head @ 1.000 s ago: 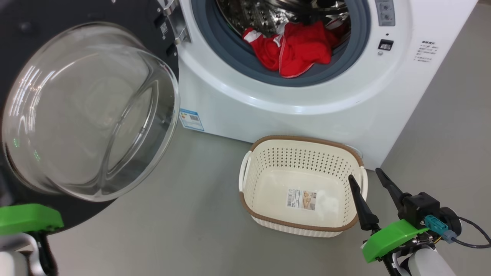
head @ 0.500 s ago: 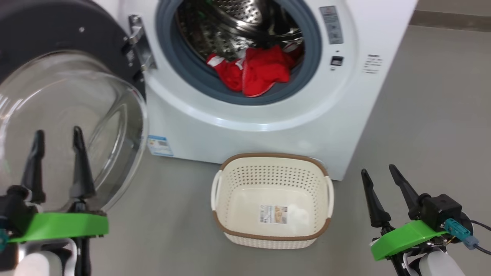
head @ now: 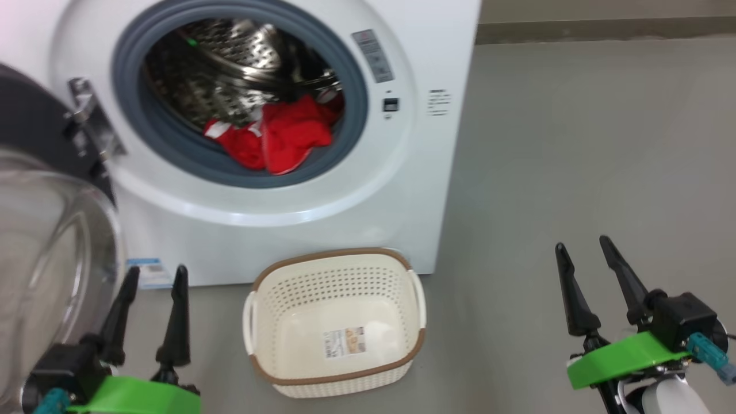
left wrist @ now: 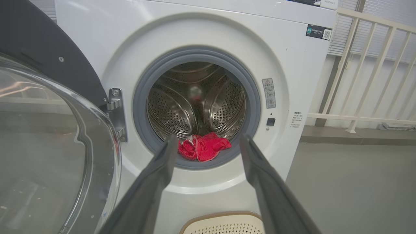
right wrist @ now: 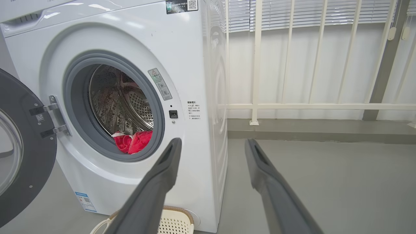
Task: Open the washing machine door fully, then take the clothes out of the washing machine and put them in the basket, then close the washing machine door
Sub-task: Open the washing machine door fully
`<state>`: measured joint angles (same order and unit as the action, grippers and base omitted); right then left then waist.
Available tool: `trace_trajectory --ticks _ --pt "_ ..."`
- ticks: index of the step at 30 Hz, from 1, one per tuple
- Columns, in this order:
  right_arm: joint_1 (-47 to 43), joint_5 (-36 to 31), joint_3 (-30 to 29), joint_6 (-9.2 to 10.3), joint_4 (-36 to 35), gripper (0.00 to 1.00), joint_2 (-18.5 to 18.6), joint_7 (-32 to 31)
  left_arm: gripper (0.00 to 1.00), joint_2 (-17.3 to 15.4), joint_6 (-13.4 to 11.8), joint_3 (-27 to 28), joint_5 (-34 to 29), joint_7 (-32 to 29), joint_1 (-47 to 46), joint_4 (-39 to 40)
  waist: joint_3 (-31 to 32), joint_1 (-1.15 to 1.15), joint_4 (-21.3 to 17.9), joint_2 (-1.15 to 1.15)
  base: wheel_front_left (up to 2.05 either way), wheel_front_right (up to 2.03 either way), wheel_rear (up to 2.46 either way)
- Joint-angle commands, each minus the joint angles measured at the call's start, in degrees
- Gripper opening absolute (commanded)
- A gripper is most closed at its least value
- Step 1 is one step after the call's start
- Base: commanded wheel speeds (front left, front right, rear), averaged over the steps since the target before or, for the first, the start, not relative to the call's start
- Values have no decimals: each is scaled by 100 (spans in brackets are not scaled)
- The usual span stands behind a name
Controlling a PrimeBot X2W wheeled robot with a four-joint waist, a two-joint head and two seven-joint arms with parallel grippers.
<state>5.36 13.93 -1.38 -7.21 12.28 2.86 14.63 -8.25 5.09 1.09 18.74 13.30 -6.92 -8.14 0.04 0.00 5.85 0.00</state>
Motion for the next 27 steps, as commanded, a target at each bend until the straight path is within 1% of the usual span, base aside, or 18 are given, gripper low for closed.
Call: trace_trajectory --ticks 1,3,6,11,16,27 --pt "-63 -62 85 -28 -192 100 2 37 100 -127 42 148 -4 75 28 46 182 0 -600 0 0 0 0" --pt "-132 -74 81 -28 -231 100 2 37 100 -141 22 134 -83 101 167 -20 221 0 -758 0 0 0 0" --pt "-214 -110 124 -28 -293 100 2 37 100 -71 -9 196 -54 133 354 -77 266 0 -976 0 0 0 0" --pt "-312 -156 115 -28 -376 100 2 37 100 -28 -51 264 -94 156 577 -100 337 0 -1168 0 0 0 0" --pt "-499 -212 52 -28 -439 100 2 37 100 48 -54 255 -139 165 785 -150 461 0 -1217 0 0 0 0" --pt "-584 -233 -86 -28 -449 100 1 37 100 7 25 315 -216 169 806 -464 647 0 -1181 0 0 0 0"
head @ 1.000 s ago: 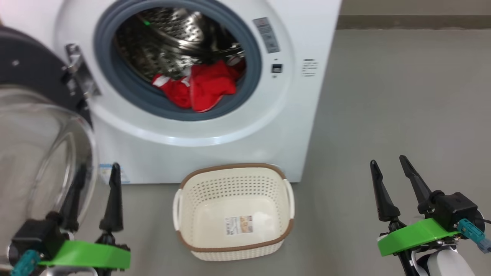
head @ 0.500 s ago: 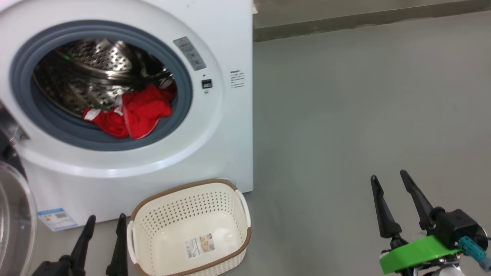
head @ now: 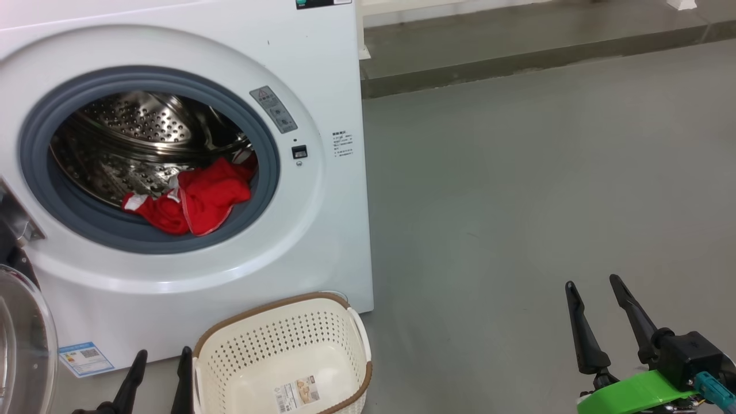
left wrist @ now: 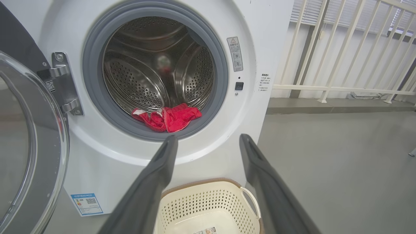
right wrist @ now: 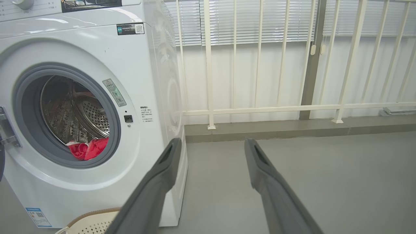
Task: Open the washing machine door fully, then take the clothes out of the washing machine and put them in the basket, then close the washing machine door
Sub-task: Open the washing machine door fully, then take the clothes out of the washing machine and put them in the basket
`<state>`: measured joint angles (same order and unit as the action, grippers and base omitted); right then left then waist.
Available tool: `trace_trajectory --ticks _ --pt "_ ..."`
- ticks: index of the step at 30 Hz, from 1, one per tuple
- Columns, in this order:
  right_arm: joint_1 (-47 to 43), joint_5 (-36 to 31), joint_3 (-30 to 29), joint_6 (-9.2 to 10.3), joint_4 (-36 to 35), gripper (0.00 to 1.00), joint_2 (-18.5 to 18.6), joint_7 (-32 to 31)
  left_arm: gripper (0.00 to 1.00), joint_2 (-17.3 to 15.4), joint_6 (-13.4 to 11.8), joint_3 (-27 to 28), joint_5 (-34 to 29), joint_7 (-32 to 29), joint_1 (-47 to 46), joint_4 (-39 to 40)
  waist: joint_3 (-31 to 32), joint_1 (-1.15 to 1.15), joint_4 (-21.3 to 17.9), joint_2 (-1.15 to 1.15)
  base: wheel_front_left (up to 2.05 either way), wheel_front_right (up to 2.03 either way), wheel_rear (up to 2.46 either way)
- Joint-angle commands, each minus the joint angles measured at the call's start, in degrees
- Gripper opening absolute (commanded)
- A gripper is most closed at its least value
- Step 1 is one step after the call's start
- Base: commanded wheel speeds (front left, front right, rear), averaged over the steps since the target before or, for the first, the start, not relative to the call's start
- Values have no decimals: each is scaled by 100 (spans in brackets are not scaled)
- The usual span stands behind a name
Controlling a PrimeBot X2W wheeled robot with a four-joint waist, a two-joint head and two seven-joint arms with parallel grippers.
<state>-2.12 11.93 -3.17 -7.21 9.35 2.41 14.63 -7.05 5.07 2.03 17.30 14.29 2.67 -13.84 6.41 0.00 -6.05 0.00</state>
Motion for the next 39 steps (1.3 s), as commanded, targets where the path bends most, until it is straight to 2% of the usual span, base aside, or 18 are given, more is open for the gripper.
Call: trace_trajectory --ticks 1,20,26,36,39 --pt "167 -29 92 -28 -154 100 47 37 100 -120 21 224 -106 70 -154 83 17 0 16 0 0 0 0" --pt "161 138 350 -28 -76 100 47 37 100 -135 -24 248 -399 71 -151 7 47 0 262 0 0 0 0" --pt "156 166 392 -28 -54 100 47 37 100 -143 -147 287 -478 71 -164 31 62 0 326 0 16 -16 0" --pt "147 183 509 -28 -20 100 47 37 100 -129 -186 320 -504 71 -178 114 57 0 368 0 116 -116 0" --pt "143 167 530 -28 10 100 47 37 100 -84 -77 321 -362 71 -181 185 40 0 372 0 180 -180 0"
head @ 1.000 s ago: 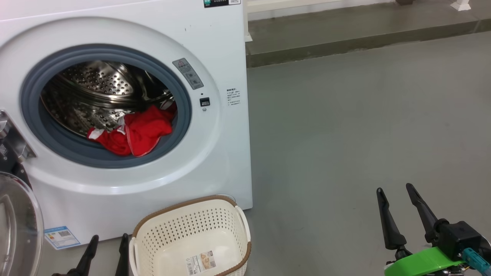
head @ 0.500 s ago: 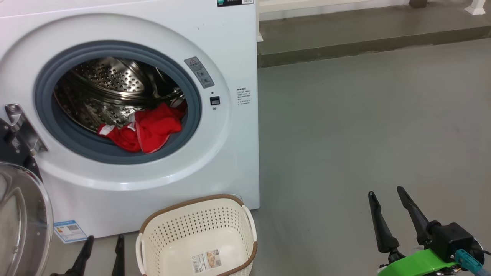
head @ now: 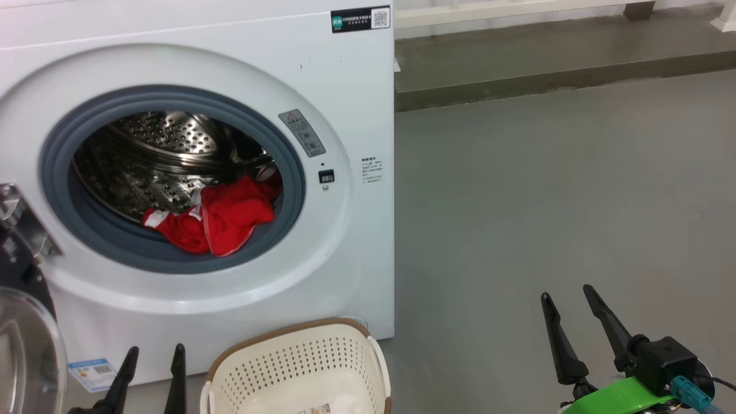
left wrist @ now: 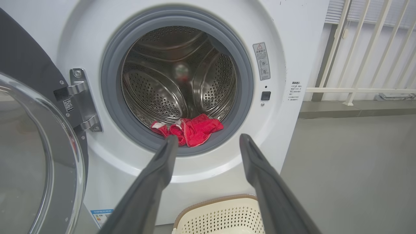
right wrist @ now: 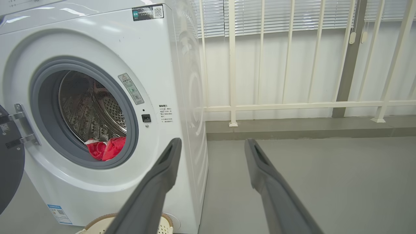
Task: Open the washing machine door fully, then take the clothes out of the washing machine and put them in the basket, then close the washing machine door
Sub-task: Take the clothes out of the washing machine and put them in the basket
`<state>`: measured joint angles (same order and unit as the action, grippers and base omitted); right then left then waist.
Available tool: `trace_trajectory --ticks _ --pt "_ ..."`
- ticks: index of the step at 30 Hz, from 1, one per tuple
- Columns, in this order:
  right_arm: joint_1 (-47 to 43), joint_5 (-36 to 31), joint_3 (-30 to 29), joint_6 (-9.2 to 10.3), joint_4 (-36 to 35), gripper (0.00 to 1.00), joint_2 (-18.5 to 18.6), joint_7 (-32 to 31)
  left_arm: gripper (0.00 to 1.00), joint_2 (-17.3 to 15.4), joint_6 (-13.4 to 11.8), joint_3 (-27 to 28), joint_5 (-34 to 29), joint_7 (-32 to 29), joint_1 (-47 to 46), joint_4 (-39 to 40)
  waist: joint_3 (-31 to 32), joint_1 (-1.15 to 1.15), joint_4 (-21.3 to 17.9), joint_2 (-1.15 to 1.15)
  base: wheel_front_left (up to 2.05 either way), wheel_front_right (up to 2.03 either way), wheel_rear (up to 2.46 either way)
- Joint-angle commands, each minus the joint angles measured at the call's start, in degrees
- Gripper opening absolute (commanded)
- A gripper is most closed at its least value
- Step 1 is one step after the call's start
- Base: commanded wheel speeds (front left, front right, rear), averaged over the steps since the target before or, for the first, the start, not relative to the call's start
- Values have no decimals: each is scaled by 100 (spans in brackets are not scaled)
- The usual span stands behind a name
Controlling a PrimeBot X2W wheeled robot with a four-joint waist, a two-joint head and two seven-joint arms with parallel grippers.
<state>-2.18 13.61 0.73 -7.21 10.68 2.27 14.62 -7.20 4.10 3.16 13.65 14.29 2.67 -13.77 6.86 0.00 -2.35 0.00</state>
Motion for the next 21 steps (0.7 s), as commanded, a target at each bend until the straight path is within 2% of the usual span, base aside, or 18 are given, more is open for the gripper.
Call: trace_trajectory --ticks 1,9,21 --pt "150 -2 142 -28 -114 100 61 38 100 -71 39 209 11 71 -178 210 -10 0 2 0 153 -153 0" --pt "165 -1 139 -28 -97 100 61 38 100 -52 49 250 -31 71 -137 298 -45 0 4 0 92 -92 0" --pt "185 44 177 -28 -93 100 61 38 100 -50 24 222 -69 71 -121 271 -77 0 19 0 4 -4 0"
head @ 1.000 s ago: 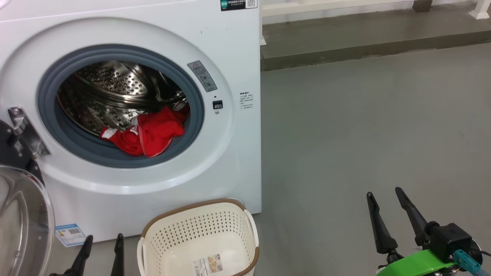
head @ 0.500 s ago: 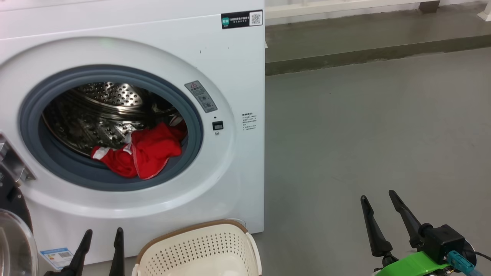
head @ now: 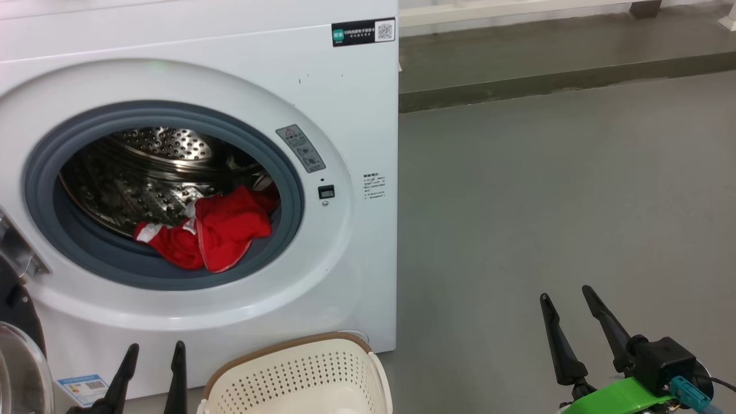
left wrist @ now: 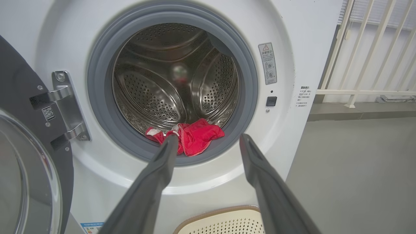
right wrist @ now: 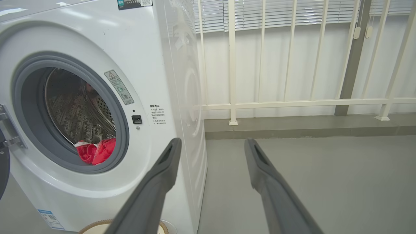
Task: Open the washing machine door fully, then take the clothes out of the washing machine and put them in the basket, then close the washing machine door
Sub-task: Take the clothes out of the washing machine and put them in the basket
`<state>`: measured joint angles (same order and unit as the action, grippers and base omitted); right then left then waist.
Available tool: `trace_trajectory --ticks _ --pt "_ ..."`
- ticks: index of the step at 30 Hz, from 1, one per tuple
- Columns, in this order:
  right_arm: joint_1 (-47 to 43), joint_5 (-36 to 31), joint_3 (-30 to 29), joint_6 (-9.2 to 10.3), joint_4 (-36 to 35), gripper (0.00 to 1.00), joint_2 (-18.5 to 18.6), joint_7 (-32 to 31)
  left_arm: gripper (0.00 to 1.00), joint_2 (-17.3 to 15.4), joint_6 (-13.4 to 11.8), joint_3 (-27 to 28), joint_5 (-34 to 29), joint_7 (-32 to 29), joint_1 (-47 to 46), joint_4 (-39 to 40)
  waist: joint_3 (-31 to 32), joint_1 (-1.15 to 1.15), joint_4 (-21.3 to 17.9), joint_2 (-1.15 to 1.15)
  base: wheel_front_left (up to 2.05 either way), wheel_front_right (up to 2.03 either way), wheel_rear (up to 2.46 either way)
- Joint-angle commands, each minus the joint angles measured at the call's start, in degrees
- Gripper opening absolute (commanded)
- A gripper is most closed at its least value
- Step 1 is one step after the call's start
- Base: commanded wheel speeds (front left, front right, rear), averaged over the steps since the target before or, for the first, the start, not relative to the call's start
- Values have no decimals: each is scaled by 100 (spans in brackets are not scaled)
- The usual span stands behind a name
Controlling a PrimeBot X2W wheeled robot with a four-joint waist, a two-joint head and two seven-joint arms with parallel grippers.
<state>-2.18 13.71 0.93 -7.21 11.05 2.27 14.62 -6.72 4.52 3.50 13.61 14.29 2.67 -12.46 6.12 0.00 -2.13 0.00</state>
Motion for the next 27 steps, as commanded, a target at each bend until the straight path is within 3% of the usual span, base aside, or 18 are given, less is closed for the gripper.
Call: trace_trajectory --ticks 1,17,27 --pt "185 39 157 -28 -128 100 61 38 100 -102 -21 189 -64 71 -118 145 -6 0 -6 0 0 0 0" --pt "199 111 173 -28 -189 100 61 38 100 -179 -126 145 -78 47 -208 179 -205 0 8 0 0 0 0" --pt "304 169 178 -28 -251 100 61 38 100 -181 -394 239 -4 -101 -710 -30 -510 0 42 0 0 0 0"
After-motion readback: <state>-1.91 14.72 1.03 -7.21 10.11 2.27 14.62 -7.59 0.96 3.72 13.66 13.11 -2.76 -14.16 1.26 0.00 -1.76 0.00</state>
